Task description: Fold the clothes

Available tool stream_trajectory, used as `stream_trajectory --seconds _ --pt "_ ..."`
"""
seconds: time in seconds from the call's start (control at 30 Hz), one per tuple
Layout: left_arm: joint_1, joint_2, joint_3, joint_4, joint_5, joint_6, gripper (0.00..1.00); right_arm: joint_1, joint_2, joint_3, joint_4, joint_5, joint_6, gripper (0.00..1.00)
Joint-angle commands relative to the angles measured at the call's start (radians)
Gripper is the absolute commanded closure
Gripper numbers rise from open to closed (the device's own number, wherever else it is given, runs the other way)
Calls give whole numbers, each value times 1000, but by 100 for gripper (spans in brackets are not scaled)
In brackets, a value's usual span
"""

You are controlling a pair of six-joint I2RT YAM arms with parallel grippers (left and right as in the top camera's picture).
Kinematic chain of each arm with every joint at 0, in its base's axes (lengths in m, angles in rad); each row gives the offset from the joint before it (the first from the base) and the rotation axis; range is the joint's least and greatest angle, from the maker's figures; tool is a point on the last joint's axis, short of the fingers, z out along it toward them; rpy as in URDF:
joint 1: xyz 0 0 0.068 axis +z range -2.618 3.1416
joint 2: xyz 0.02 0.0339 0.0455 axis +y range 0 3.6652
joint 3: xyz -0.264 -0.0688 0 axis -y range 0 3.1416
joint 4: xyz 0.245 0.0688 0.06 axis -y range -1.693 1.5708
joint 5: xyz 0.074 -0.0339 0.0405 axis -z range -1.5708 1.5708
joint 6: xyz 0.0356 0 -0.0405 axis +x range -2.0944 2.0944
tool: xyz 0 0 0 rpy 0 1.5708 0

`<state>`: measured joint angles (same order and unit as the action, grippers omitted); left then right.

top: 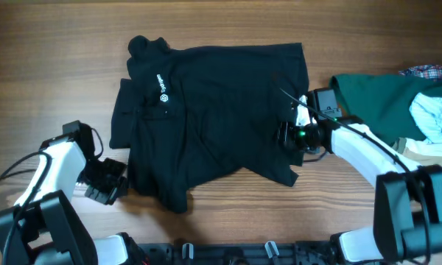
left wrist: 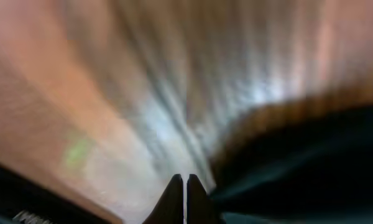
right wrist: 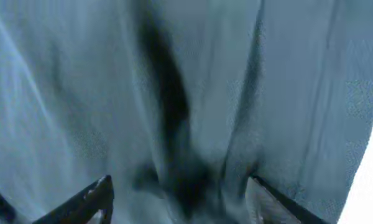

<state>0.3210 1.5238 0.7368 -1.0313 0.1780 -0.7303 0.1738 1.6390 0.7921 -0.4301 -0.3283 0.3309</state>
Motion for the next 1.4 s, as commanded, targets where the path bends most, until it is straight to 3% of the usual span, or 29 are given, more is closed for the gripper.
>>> stream_trajectory --seconds 0.0,0.03,0.2,0.4,0.7,0.9,1.17,1.23,1.33,1.37 --pt "-71 -22 -6 19 50 55 96 5 55 -13 31 14 29 61" --pt "-98 -22 -6 33 50 66 96 5 51 -13 42 13 28 77" --pt "-201 -23 -6 71 49 69 96 5 18 0 48 10 9 95" --pt "-228 -23 -6 109 49 73 96 2 -41 48 0 61 10 96" --pt "-228 -23 -6 127 37 98 96 -13 -95 105 -32 369 -16 96" --pt "-228 -23 -6 126 38 99 96 -32 -93 105 98 322 -119 96" --pt "-241 -167 -1 122 201 203 96 -32 -93 105 43 212 -119 96" --pt "-267 -222 -1 119 216 199 89 -32 -93 105 36 212 -118 96" --pt "-321 -269 -1 120 214 156 56 -32 -93 105 19 212 -118 96" --pt "-338 -266 -4 124 209 137 63 -32 -93 105 18 212 -118 96"
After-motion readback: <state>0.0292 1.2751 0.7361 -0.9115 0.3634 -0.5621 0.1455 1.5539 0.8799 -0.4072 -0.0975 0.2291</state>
